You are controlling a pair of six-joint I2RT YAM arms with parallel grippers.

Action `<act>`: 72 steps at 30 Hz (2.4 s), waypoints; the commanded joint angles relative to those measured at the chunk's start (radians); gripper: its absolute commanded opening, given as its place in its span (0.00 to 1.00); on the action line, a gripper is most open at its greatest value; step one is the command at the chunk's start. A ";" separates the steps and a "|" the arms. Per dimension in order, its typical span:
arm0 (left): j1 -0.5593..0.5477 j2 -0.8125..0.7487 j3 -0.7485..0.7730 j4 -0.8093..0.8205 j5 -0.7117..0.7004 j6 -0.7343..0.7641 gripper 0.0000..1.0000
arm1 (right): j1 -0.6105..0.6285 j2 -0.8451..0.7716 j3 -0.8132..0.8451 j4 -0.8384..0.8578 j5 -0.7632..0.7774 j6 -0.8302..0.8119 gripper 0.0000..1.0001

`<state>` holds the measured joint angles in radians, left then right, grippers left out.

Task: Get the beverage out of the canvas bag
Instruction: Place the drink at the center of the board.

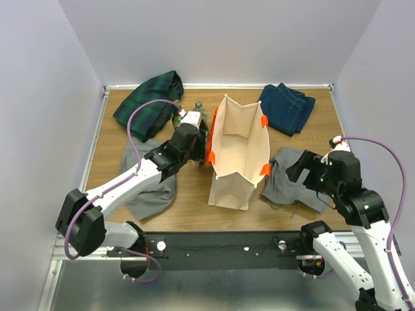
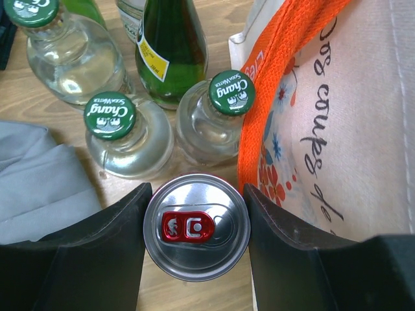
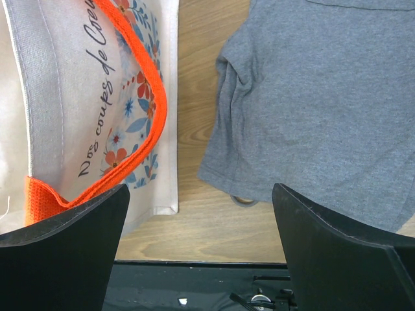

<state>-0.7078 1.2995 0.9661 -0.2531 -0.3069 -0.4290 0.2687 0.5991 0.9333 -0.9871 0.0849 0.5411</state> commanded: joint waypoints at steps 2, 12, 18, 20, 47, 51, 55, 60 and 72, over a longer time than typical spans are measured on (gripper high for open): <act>0.005 0.032 -0.017 0.133 -0.057 0.019 0.00 | 0.004 -0.012 -0.013 0.022 0.015 -0.003 1.00; 0.005 0.080 -0.033 0.161 -0.080 0.021 0.00 | 0.003 -0.005 -0.013 0.021 0.018 -0.003 1.00; 0.005 0.101 -0.040 0.164 -0.078 0.022 0.00 | 0.004 -0.002 -0.013 0.022 0.018 -0.003 1.00; 0.005 0.104 -0.043 0.166 -0.078 0.021 0.00 | 0.003 -0.002 -0.013 0.024 0.016 -0.004 1.00; 0.005 0.073 -0.078 0.130 -0.069 -0.001 0.58 | 0.004 -0.002 -0.014 0.025 0.013 -0.007 1.00; 0.005 0.050 -0.089 0.117 -0.075 -0.001 0.62 | 0.003 -0.004 -0.014 0.025 0.010 -0.007 1.00; 0.005 0.032 -0.095 0.107 -0.083 0.003 0.66 | 0.004 -0.002 -0.014 0.025 0.009 -0.007 1.00; 0.004 0.032 -0.093 0.103 -0.083 0.007 0.71 | 0.004 -0.007 -0.014 0.025 0.009 -0.007 1.00; 0.005 0.021 -0.089 0.084 -0.100 0.013 0.74 | 0.003 -0.016 -0.016 0.027 0.007 -0.007 1.00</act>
<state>-0.7063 1.3506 0.8738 -0.1665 -0.3595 -0.4191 0.2687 0.5945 0.9302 -0.9867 0.0849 0.5411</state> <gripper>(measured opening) 0.744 0.998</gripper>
